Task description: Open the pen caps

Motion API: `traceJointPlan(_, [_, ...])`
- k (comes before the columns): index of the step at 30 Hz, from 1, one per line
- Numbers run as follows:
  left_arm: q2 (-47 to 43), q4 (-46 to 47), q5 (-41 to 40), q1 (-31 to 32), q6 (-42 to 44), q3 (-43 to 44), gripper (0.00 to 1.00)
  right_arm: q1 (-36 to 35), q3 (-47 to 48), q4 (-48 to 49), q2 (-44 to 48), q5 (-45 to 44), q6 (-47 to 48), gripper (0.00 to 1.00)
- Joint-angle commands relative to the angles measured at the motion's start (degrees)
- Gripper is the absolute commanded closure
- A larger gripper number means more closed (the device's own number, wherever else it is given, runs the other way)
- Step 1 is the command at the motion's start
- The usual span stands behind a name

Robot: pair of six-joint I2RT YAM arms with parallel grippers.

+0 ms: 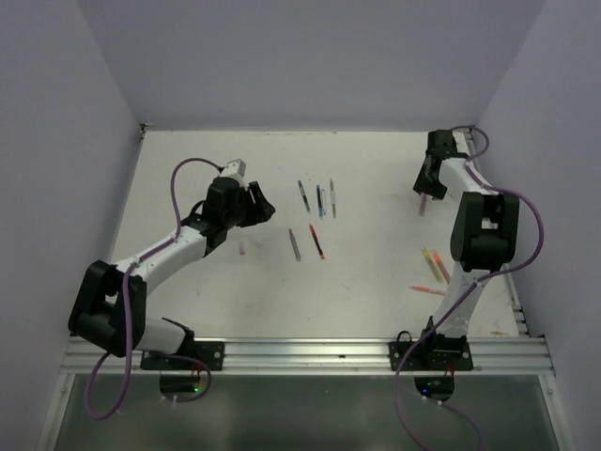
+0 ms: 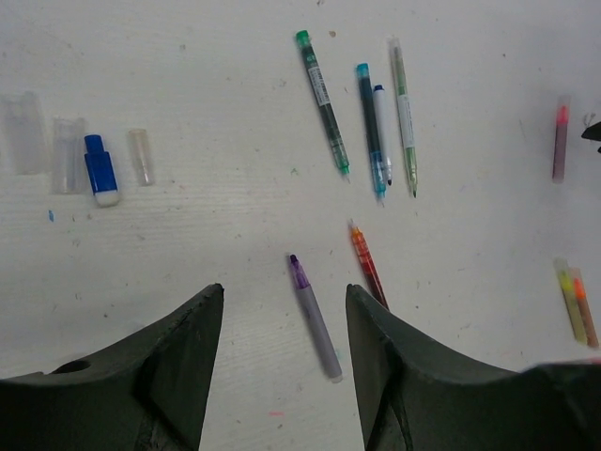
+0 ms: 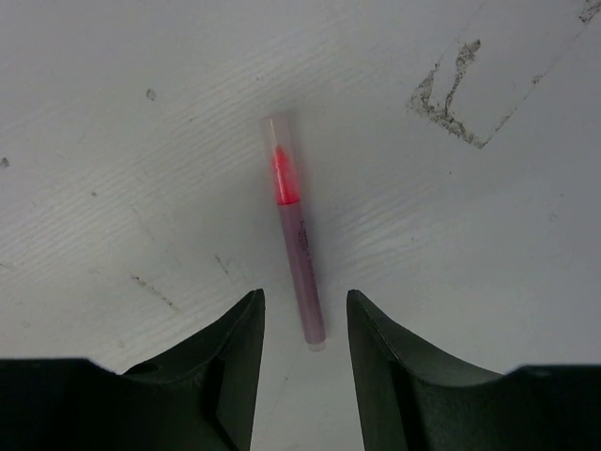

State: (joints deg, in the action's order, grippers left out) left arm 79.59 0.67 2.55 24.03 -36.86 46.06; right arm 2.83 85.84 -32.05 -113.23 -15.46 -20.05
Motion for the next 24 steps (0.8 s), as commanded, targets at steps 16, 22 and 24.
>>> traceJointPlan(16, [-0.5,2.1,1.3,0.1,0.8,0.6,0.41,1.4,-2.1,4.9,-4.3,4.5,-0.3,0.76])
traceJointPlan(22, [-0.6,1.8,2.5,0.1,0.8,1.0,0.41,1.4,-2.4,4.4,-4.1,5.0,0.2,1.00])
traceJointPlan(24, [-0.7,1.7,3.0,0.1,0.7,1.1,0.41,1.3,-2.6,4.8,-3.1,6.7,0.9,1.00])
